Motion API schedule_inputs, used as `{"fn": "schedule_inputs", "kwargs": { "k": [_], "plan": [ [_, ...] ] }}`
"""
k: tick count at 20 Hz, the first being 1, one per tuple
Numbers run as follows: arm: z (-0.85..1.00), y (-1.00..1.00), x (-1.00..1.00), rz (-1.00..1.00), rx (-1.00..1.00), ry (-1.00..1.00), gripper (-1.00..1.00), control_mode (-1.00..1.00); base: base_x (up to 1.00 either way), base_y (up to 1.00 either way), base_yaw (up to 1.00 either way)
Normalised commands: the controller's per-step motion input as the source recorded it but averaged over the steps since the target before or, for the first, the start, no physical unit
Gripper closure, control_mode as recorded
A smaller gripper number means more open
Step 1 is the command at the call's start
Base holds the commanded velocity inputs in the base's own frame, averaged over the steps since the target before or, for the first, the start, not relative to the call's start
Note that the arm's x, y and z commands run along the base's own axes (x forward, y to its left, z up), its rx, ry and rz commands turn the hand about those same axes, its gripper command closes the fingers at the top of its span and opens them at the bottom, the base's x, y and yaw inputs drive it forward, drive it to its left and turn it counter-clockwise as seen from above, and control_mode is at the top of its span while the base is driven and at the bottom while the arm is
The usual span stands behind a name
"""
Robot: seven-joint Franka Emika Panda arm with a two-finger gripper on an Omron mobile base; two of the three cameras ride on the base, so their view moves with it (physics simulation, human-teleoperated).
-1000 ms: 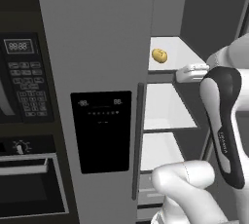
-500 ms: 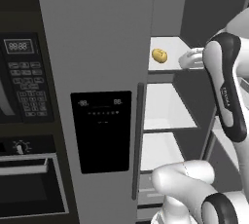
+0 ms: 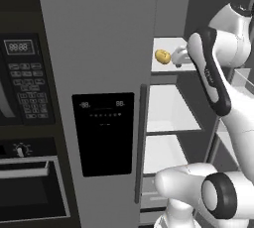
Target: Place the cold items (potato and tomato) from the fridge in one tupperware on the dining counter. Place the warm items (hot dog and kebab skewer) in the stove area in another tupperware.
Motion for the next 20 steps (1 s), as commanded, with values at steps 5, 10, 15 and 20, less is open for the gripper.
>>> {"fn": "schedule_inputs", "kwargs": {
  "k": [5, 10, 15, 20],
  "plan": [
    [-0.28, 0.00, 0.69, 0.00, -0.05, 0.00, -1.00, -1.00, 0.00, 0.00, 0.00],
    [-0.25, 0.00, 0.68, 0.00, 0.00, 0.00, -1.00, -1.00, 0.00, 0.00, 0.00],
    [-0.18, 0.00, 0.64, 0.00, 0.00, 0.00, -1.00, -1.00, 0.00, 0.00, 0.00],
    [-0.13, 0.00, 0.54, 0.00, 0.00, -0.03, -1.00, -1.00, 0.00, 0.00, 0.00]
  ]
}}
